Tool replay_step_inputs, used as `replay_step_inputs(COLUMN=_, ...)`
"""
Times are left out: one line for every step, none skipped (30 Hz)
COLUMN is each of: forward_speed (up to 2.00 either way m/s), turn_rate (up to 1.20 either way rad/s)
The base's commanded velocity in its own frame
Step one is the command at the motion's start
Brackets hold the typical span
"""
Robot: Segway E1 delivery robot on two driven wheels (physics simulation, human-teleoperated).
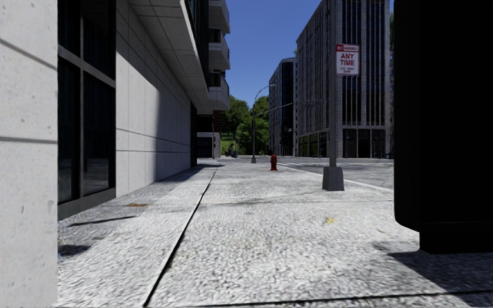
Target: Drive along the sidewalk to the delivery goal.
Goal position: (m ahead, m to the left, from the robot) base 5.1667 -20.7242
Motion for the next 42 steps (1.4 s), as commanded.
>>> replay_step_inputs(forward_speed=2.00, turn_rate=0.00)
replay_step_inputs(forward_speed=2.00, turn_rate=0.00)
replay_step_inputs(forward_speed=2.00, turn_rate=0.00)
replay_step_inputs(forward_speed=2.00, turn_rate=0.00)
replay_step_inputs(forward_speed=2.00, turn_rate=0.00)
replay_step_inputs(forward_speed=2.00, turn_rate=0.00)
replay_step_inputs(forward_speed=2.00, turn_rate=0.00)
replay_step_inputs(forward_speed=2.00, turn_rate=0.00)
replay_step_inputs(forward_speed=2.00, turn_rate=0.00)
replay_step_inputs(forward_speed=2.00, turn_rate=0.00)
replay_step_inputs(forward_speed=2.00, turn_rate=0.00)
replay_step_inputs(forward_speed=2.00, turn_rate=0.00)
replay_step_inputs(forward_speed=2.00, turn_rate=0.00)
replay_step_inputs(forward_speed=2.00, turn_rate=0.00)
replay_step_inputs(forward_speed=2.00, turn_rate=0.00)
replay_step_inputs(forward_speed=2.00, turn_rate=0.00)
replay_step_inputs(forward_speed=2.00, turn_rate=0.00)
replay_step_inputs(forward_speed=2.00, turn_rate=0.00)
replay_step_inputs(forward_speed=2.00, turn_rate=0.00)
replay_step_inputs(forward_speed=2.00, turn_rate=0.00)
replay_step_inputs(forward_speed=2.00, turn_rate=0.00)
replay_step_inputs(forward_speed=2.00, turn_rate=0.00)
replay_step_inputs(forward_speed=2.00, turn_rate=0.00)
replay_step_inputs(forward_speed=2.00, turn_rate=0.00)
replay_step_inputs(forward_speed=2.00, turn_rate=0.00)
replay_step_inputs(forward_speed=2.00, turn_rate=0.00)
replay_step_inputs(forward_speed=2.00, turn_rate=0.00)
replay_step_inputs(forward_speed=2.00, turn_rate=0.00)
replay_step_inputs(forward_speed=2.00, turn_rate=0.00)
replay_step_inputs(forward_speed=2.00, turn_rate=0.00)
replay_step_inputs(forward_speed=2.00, turn_rate=0.00)
replay_step_inputs(forward_speed=2.00, turn_rate=0.00)
replay_step_inputs(forward_speed=2.00, turn_rate=0.00)
replay_step_inputs(forward_speed=2.00, turn_rate=0.00)
replay_step_inputs(forward_speed=2.00, turn_rate=0.00)
replay_step_inputs(forward_speed=2.00, turn_rate=0.00)
replay_step_inputs(forward_speed=2.00, turn_rate=0.00)
replay_step_inputs(forward_speed=2.00, turn_rate=0.00)
replay_step_inputs(forward_speed=2.00, turn_rate=0.00)
replay_step_inputs(forward_speed=2.00, turn_rate=0.00)
replay_step_inputs(forward_speed=2.00, turn_rate=0.00)
replay_step_inputs(forward_speed=2.00, turn_rate=0.00)
